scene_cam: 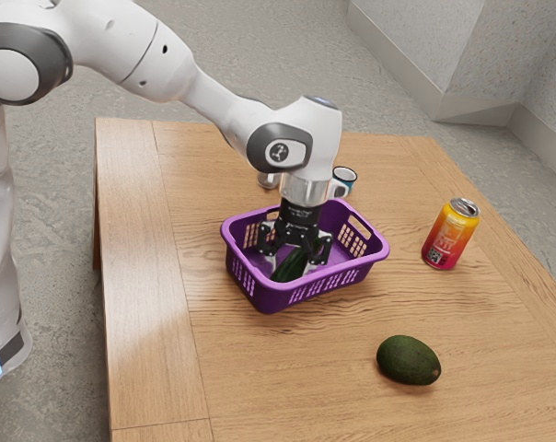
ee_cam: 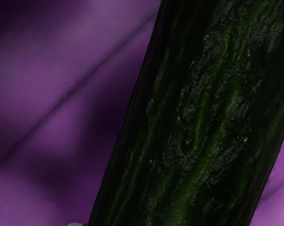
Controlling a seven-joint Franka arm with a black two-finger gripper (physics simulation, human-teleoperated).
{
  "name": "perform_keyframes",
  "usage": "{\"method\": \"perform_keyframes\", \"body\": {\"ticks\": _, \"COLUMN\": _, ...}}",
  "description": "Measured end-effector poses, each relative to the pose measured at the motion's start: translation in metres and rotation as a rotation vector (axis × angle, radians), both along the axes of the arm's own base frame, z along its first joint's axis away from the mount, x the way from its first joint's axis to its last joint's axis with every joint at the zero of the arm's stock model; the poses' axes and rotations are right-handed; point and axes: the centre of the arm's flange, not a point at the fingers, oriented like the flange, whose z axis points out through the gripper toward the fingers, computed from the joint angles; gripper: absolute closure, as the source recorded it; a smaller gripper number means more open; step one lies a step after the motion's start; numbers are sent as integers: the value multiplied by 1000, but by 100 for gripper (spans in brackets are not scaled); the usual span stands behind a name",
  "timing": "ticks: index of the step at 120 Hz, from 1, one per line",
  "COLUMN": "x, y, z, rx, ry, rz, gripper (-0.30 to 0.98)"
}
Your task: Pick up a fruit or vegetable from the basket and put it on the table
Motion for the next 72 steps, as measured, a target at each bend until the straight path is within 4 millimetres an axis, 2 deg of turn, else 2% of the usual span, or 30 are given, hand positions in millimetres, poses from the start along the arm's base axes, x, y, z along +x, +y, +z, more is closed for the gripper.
{"method": "perform_keyframes", "body": {"ticks": 13, "x": 1, "y": 0, "z": -5, "rx": -11, "ry": 8, "rz": 10, "gripper": 34}}
{"method": "perform_keyframes", "body": {"ticks": 31, "x": 2, "y": 1, "z": -12, "rx": -32, "ry": 21, "rz": 31, "gripper": 42}}
{"method": "perform_keyframes", "body": {"ticks": 43, "x": 2, "y": 1, "z": -5, "rx": -37, "ry": 7, "rz": 38, "gripper": 46}}
{"method": "perform_keyframes", "body": {"ticks": 63, "x": 2, "y": 4, "z": 50, "rx": -11, "ry": -100, "rz": 33, "gripper": 46}}
{"method": "perform_keyframes", "body": {"ticks": 72, "x": 9, "y": 16, "z": 98, "rx": 32, "ry": -194, "rz": 31, "gripper": 51}}
